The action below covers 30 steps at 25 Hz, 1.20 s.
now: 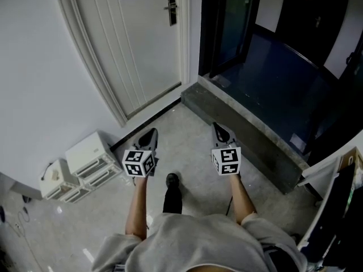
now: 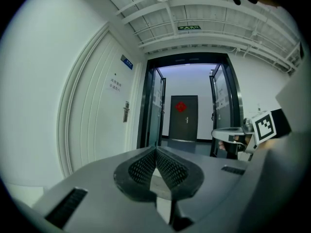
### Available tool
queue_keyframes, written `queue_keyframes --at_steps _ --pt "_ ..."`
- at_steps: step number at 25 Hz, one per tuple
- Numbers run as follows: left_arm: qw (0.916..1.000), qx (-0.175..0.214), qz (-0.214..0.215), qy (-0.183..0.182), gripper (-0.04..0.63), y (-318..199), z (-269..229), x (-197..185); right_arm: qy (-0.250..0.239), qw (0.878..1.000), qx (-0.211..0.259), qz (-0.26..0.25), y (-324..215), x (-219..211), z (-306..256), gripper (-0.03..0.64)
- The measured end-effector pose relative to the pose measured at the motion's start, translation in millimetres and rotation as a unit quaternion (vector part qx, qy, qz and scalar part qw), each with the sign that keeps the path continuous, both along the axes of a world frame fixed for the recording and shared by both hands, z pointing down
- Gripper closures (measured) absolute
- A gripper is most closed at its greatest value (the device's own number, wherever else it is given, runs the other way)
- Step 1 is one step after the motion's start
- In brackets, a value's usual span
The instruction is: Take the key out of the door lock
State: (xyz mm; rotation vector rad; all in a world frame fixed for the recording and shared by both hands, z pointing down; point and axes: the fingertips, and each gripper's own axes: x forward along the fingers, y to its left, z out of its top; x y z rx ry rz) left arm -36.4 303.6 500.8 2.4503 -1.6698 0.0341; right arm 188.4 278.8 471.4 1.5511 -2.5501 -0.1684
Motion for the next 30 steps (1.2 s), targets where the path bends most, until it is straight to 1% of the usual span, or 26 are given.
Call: queue_keyframes --at_steps 4,9,16,20,26,30 --pt "1.0 0.0 0.008 -0.002 0.577 -42.2 4.9 -9.2 0.002 1.0 0.0 0.005 -41.3 -10.0 2.7 0.594" --pt "0.9999 -0.001 0.016 0.005 0.577 -107.8 4.3 -34.1 0.011 1.0 0.007 0.007 -100.6 -39.6 -2.8 0.594" --pt "0.999 0.011 0.044 0.004 0.577 -215.6 -19.6 -56.1 0.015 0.999 0.018 0.029 -194.1 -66.5 -24.3 0.594" --pt "0.9984 0.019 0.053 0.004 0.577 -269.0 -29.1 -72.8 0.012 0.999 0.026 0.038 -243.7 -83.7 -35.0 0.594" --pt "0.998 0.021 0.06 0.005 0.577 -332.5 -29.7 -99.5 0.017 0.998 0.03 0.045 -303.4 -110.0 -36.5 0.594" --pt "0.9978 0.023 0.063 0.005 0.577 -362.6 -29.2 -112.5 0.019 0.998 0.029 0.05 -331.3 -121.4 -33.5 0.594"
